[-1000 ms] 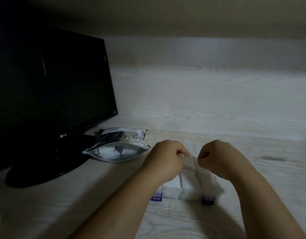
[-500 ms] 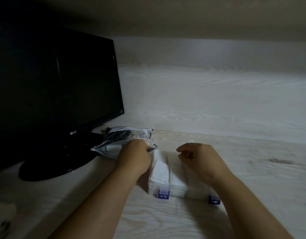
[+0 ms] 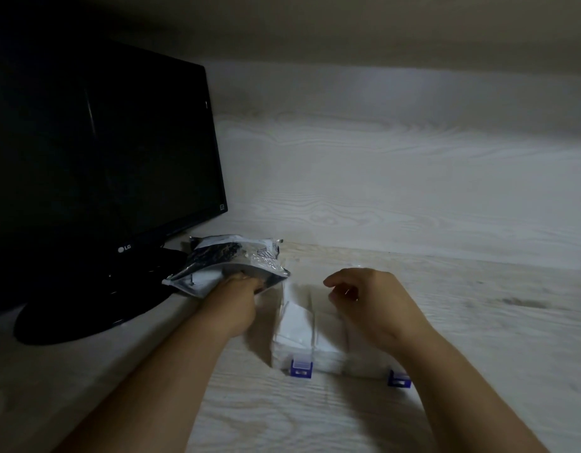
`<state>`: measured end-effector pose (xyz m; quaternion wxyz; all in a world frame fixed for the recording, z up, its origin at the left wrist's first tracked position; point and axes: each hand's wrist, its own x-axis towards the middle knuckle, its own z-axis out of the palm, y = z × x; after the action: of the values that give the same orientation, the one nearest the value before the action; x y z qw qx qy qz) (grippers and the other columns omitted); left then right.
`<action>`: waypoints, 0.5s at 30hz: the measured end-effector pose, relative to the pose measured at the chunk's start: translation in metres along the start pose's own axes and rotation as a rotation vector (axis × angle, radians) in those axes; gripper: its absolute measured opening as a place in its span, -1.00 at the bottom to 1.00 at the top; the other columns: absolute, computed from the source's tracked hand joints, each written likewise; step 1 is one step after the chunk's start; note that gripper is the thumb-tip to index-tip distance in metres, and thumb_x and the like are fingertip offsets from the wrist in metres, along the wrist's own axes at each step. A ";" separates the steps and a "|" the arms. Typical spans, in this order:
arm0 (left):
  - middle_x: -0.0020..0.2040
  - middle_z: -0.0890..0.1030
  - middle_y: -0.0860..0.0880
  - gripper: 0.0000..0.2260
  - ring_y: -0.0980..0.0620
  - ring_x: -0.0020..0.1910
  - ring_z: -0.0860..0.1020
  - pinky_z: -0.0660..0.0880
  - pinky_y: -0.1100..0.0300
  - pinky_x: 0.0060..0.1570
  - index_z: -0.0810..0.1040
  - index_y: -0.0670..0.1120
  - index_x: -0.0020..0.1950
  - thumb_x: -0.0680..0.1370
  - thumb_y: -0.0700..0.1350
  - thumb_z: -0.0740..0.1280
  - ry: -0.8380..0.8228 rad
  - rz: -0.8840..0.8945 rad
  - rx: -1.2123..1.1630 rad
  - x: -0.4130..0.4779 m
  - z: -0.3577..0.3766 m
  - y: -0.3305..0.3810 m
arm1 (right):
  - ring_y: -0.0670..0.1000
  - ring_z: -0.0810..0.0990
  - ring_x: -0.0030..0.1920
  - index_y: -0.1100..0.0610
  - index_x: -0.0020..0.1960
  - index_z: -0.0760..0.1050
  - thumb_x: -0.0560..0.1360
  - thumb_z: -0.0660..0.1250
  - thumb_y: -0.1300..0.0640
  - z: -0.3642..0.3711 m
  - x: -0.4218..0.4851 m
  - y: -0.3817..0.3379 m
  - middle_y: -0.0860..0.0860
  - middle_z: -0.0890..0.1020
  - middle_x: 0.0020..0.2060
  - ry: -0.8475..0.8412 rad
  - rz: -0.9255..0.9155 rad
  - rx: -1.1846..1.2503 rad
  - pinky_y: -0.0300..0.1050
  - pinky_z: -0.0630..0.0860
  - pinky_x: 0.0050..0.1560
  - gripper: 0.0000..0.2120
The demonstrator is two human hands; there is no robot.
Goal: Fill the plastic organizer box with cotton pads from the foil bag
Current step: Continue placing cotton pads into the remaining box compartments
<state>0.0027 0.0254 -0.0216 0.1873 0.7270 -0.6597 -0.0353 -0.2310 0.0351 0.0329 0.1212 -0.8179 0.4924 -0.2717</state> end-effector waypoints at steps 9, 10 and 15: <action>0.30 0.52 -0.05 -0.61 -0.05 0.28 0.48 0.37 0.18 0.30 0.51 -0.01 0.31 0.51 -0.26 0.23 0.021 0.041 0.040 0.000 0.003 -0.001 | -0.20 0.57 -0.07 -0.10 0.16 0.61 0.53 0.34 0.10 0.003 -0.001 0.001 -0.15 0.66 0.03 -0.011 -0.003 0.033 -0.41 0.43 -0.03 -0.76; 0.28 0.53 -0.06 -0.64 -0.05 0.27 0.49 0.38 0.18 0.27 0.53 -0.04 0.28 0.51 -0.26 0.22 0.026 0.030 0.044 0.000 0.002 -0.001 | -0.20 0.57 -0.06 -0.10 0.16 0.61 0.53 0.34 0.10 0.003 -0.001 0.001 -0.15 0.66 0.04 -0.014 -0.003 0.033 -0.40 0.44 -0.01 -0.76; 0.19 0.59 -0.13 -0.72 -0.10 0.20 0.55 0.45 0.14 0.16 0.55 -0.14 0.18 0.50 -0.29 0.23 0.075 -0.056 0.058 -0.004 -0.004 0.001 | -0.21 0.56 -0.06 -0.10 0.17 0.61 0.54 0.34 0.10 0.002 -0.001 0.001 -0.14 0.65 0.05 -0.031 -0.001 0.028 -0.40 0.45 0.01 -0.76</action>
<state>0.0021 0.0298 -0.0184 0.1896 0.7509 -0.6325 0.0057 -0.2305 0.0354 0.0302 0.1400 -0.8206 0.4861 -0.2658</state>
